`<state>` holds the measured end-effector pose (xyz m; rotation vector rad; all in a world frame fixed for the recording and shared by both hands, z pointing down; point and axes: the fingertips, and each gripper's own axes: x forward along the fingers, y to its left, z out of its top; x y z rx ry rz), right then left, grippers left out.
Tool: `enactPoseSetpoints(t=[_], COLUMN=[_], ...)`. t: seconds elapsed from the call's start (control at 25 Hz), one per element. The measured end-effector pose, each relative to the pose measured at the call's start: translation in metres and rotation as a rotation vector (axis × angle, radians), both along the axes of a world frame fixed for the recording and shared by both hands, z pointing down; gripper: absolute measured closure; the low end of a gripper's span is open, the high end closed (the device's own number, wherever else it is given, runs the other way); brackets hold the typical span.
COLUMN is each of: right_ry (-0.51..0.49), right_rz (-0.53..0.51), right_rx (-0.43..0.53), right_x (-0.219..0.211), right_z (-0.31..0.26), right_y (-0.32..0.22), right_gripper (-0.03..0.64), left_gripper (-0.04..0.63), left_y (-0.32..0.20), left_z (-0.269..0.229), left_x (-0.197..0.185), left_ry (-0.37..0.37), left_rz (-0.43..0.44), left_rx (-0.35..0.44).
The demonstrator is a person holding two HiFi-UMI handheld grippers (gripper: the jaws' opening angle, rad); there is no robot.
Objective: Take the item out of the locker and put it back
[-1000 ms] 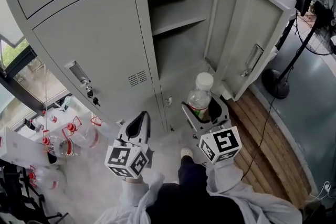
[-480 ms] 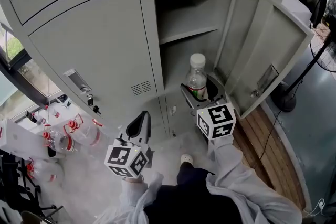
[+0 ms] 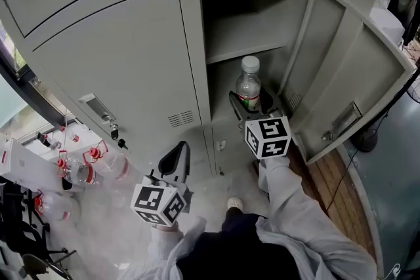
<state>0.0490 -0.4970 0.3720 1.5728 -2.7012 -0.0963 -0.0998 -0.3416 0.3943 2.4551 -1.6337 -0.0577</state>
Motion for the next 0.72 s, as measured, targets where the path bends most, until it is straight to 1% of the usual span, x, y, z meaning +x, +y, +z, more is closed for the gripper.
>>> enactPoseSetpoints(t=[0.16,0.4,0.52,0.72], right_ry=[0.0,0.003,0.013,-0.005], right_rz=[0.006,0.026,0.038,0.06], right_rx=[0.019,0.007,-0.017,-0.025], right_x=[-0.002,-0.001,-0.002,-0.001], right_z=[0.004,0.021,0.028,0.031], right_y=[-0.014,-0.031,-0.039,-0.045], right_gripper=[0.305,0.305,0.305,0.305], left_gripper=[0.586,0.586,0.586,0.586], left_y=[-0.004,-0.01,-0.012,-0.018], left_z=[0.001,0.003,0.004,0.003], left_x=[-0.002,-0.001,-0.001,0.001], left_ry=[-0.008,-0.019,-0.022,-0.024], left_rz=[-0.007,-0.01,-0.009,-0.001], left_rx=[-0.006,-0.013,-0.017,-0.019])
